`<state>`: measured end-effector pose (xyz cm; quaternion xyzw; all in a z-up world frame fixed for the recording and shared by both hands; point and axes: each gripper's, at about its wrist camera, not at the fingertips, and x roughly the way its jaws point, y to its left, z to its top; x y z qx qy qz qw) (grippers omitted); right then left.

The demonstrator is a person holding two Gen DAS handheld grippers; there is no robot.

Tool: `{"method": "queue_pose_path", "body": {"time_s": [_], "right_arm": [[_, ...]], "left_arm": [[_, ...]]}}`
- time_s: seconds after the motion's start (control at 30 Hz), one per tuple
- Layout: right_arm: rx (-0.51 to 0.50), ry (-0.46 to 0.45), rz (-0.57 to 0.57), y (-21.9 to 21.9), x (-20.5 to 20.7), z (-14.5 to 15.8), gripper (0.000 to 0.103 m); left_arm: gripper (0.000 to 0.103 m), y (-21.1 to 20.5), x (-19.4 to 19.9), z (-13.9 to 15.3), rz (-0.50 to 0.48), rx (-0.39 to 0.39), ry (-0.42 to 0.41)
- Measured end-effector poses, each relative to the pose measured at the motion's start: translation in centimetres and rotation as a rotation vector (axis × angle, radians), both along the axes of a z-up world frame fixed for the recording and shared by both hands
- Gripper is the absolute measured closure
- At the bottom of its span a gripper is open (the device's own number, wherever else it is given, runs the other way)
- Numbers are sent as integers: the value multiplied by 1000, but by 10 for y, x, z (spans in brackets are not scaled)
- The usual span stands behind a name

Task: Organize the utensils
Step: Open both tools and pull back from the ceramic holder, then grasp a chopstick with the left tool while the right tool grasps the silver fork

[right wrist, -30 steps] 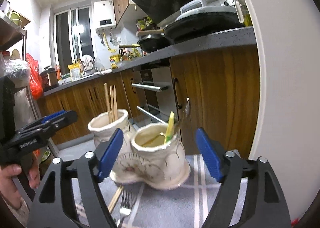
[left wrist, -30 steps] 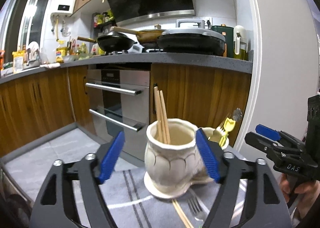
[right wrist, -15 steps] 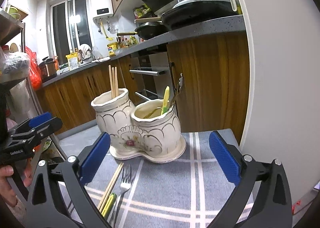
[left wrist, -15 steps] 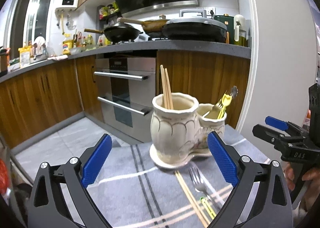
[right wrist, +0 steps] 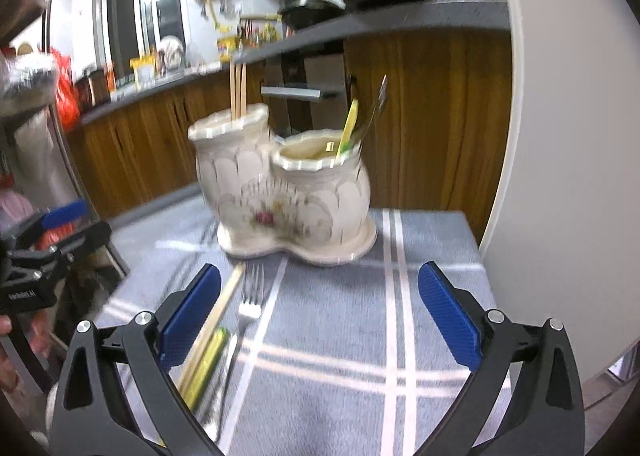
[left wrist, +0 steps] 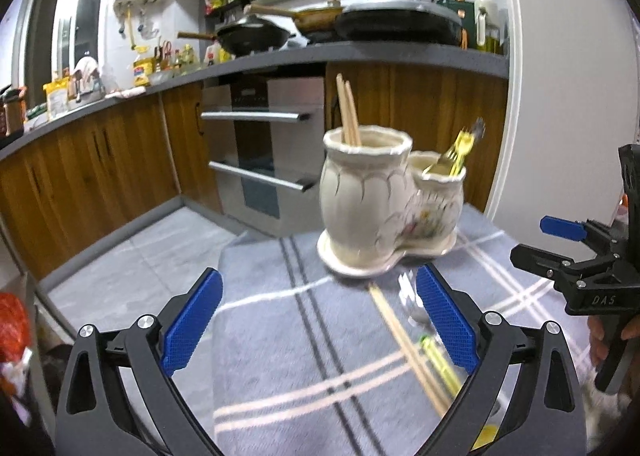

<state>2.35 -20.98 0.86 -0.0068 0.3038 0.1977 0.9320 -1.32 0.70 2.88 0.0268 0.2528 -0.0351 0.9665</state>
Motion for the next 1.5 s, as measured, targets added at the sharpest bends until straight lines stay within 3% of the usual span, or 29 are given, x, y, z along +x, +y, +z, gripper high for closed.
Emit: {"method": "queue_pose_path", "body": {"time_s": [0.23,0.57,0.67,0.73,0.83,1.17,1.23,1.5], "right_arm": [[-93,111,55,20,0,-30,6],[-131,202,129,45,-6,-48,10],[-157,213,152,52,-8,-52,20],[-170,227,163,56,-8,-54,34],[-171,249,171,59,-6,-57,47],[-210,297,174,86,5,-61,73],[-209,299,171,87,9,-61,94],[-128,291,144,66,7,-62,98]], "left_arm": [[6,4,-8,-23,17,26,77],[6,-4,-9,-49,7,33,182],[6,-7,-7,-54,0,28,206],[6,-9,-7,-56,-5,31,209],[6,-9,-7,-56,-8,26,211],[6,-12,-5,-56,-14,0,226],[6,-15,-4,-56,-17,3,232],[6,-33,3,-61,-36,7,280]]}}
